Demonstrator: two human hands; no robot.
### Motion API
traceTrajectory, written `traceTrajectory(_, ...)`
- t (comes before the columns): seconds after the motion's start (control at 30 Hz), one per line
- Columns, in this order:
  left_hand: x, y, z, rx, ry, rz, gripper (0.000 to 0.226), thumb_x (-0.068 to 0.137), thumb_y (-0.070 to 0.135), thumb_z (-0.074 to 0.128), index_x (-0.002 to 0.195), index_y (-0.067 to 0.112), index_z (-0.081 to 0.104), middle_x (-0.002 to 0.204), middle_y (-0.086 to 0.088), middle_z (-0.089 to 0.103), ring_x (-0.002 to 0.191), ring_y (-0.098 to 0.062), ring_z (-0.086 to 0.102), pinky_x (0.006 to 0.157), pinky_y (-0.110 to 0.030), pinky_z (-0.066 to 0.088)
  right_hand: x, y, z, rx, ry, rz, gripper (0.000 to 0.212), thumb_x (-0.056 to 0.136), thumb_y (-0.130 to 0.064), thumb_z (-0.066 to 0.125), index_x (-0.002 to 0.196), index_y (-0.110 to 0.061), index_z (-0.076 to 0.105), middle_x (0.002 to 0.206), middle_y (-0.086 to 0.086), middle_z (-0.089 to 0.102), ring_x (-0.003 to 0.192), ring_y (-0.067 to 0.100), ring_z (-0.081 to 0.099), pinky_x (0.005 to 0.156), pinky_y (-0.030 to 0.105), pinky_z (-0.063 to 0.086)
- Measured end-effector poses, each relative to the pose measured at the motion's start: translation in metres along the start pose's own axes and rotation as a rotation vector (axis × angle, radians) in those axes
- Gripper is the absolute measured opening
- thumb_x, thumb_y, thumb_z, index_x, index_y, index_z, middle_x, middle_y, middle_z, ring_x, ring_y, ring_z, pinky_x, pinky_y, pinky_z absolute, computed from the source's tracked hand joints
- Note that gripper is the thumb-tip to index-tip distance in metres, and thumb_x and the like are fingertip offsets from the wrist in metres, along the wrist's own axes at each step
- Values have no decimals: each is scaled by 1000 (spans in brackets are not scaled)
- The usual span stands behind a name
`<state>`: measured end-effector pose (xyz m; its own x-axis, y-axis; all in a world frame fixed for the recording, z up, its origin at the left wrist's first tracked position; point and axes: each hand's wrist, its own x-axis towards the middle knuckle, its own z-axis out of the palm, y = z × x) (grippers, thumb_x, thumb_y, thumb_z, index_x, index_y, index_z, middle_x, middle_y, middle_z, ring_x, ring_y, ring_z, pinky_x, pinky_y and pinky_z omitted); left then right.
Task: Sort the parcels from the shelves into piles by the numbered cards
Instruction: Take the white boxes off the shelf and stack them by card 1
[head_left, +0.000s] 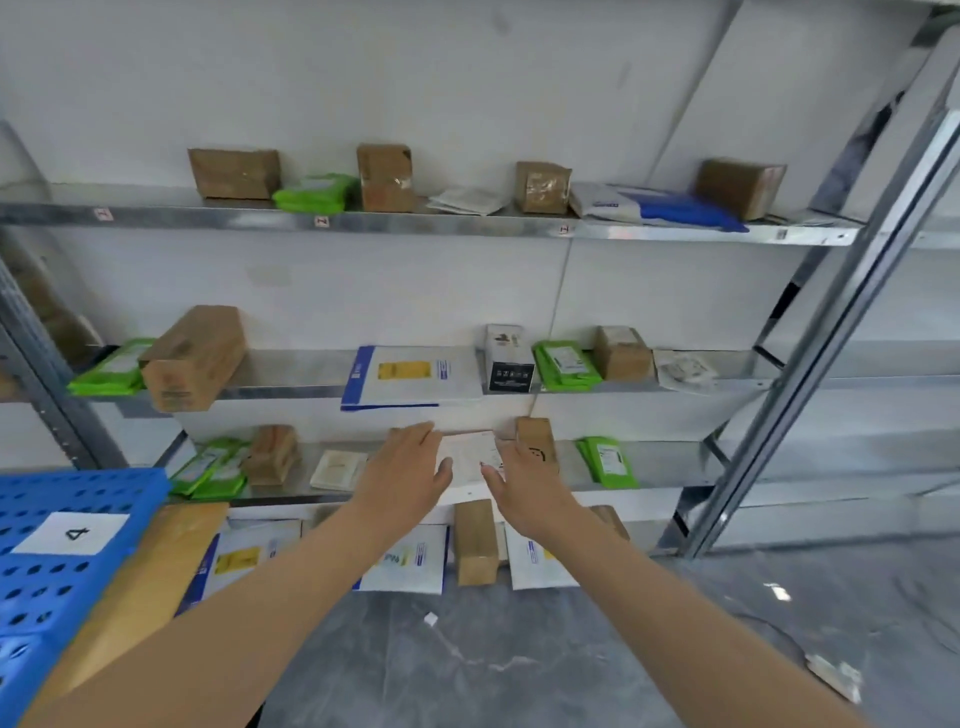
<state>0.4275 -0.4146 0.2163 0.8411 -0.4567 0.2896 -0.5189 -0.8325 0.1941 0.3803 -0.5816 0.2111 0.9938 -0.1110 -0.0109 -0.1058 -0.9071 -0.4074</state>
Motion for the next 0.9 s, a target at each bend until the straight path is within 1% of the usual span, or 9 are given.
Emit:
traceTrajectory(0.13, 55, -10, 47, -23, -43, -17, 38, 99, 35, 41, 128, 14, 51, 136, 1, 50, 122, -15, 48, 103, -25, 40, 65, 34, 17, 10, -54, 25, 36, 102, -33, 34, 131, -13, 43, 129, 6, 49, 116, 24, 49, 88, 37, 44)
traceTrajectory(0.33, 134, -28, 114, -102, -79, -127, 40, 100, 31, 40, 133, 11, 49, 142, -2, 47, 131, -16, 43, 100, -27, 41, 164, 77, 36, -37, -146, 21, 38, 101, -33, 35, 132, -12, 44, 129, 9, 50, 117, 28, 48, 87, 36, 41)
traceTrajectory(0.43, 174, -37, 147, -72, -98, -136, 35, 98, 31, 44, 123, 9, 57, 127, -4, 59, 115, -21, 56, 90, -31, 47, 209, 98, 51, -48, -167, 28, 38, 101, -32, 36, 133, -11, 44, 129, 10, 49, 118, 28, 47, 92, 37, 41)
traceTrajectory(0.53, 202, -52, 199, -96, -130, -171, 28, 92, 26, 57, 108, 4, 65, 112, -10, 66, 104, -27, 63, 78, -37, 54, 243, 125, 77, 6, -194, 70, 36, 101, -30, 37, 129, -10, 45, 128, 9, 48, 117, 26, 49, 91, 35, 42)
traceTrajectory(0.6, 209, -59, 237, -105, -197, -220, 32, 93, 27, 52, 114, 4, 62, 119, -10, 63, 112, -27, 59, 83, -38, 54, 260, 145, 100, 48, -234, 121, 35, 101, -30, 38, 128, -9, 44, 129, 9, 48, 116, 26, 50, 89, 34, 42)
traceTrajectory(0.7, 212, -71, 294, -98, -258, -250, 35, 97, 28, 46, 121, 5, 56, 126, -8, 57, 121, -25, 50, 92, -35, 47, 289, 176, 137, 90, -319, 154, 40, 100, -27, 40, 136, -11, 40, 139, 9, 44, 124, 27, 46, 99, 37, 41)
traceTrajectory(0.77, 213, -79, 326, -92, -299, -287, 28, 96, 25, 45, 112, 5, 57, 116, -8, 59, 114, -25, 52, 88, -33, 46, 312, 195, 162, 62, -368, 158, 42, 100, -27, 40, 139, -10, 37, 142, 11, 42, 127, 28, 45, 102, 36, 39)
traceTrajectory(0.83, 218, -91, 360, -82, -271, -311, 19, 92, 21, 51, 97, 4, 59, 101, -10, 61, 101, -27, 58, 79, -34, 49, 341, 211, 187, 39, -380, 141, 45, 102, -29, 39, 141, -9, 35, 145, 11, 39, 130, 28, 43, 104, 36, 38)
traceTrajectory(0.9, 223, -104, 392, -62, -252, -326, 19, 89, 19, 54, 94, 2, 60, 98, -13, 62, 98, -30, 61, 78, -37, 51, 369, 227, 214, 21, -375, 130, 47, 102, -32, 37, 144, -10, 32, 148, 9, 36, 132, 27, 41, 105, 37, 39)
